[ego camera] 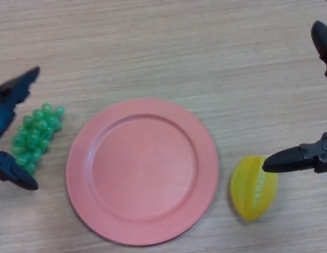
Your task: Pick up the green grapes and place it on the plate
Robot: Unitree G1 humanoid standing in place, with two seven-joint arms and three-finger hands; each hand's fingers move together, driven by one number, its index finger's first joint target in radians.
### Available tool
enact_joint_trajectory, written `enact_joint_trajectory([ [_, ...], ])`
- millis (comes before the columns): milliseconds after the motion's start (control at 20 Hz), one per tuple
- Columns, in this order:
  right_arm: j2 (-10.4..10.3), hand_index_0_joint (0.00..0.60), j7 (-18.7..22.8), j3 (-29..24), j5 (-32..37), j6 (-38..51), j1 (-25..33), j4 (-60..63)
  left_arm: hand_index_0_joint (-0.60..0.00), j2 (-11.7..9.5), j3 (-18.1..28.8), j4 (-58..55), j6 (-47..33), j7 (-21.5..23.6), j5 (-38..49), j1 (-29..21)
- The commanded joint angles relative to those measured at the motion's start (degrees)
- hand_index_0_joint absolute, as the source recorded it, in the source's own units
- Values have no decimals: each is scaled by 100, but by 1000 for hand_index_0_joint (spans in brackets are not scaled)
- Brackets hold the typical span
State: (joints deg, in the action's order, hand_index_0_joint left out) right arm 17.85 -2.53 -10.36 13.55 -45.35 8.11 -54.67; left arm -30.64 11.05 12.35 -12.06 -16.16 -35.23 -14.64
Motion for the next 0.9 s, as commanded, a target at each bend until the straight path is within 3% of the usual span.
enact_joint_trajectory([
  [50,100,0,-33,-511,-22,1001,59,-254,0,-460,321,49,-399,721,-304,-334],
  [250,143,0,-67,-766,68,1186,-43,-203,0,-481,176,376,-250,949,-969,-426],
  [350,156,0,-69,-793,77,1204,-58,-195,-200,-484,154,382,-194,984,-1084,-415],
  [400,159,0,-66,-805,84,1209,-71,-190,-350,-494,156,375,-189,1056,-1182,-392],
  [450,162,0,-59,-814,91,1214,-81,-190,-450,-513,170,376,-208,1146,-1269,-370],
  [500,176,0,-37,-826,105,1214,-87,-206,-592,-599,211,423,-352,1471,-1499,-325],
  [750,151,0,-40,-722,45,1178,-123,-243,-600,-831,501,227,-734,1598,-1659,-37],
  [900,92,0,-22,-640,15,1140,-140,-287,-600,-843,909,-240,-642,1138,-1094,167],
])
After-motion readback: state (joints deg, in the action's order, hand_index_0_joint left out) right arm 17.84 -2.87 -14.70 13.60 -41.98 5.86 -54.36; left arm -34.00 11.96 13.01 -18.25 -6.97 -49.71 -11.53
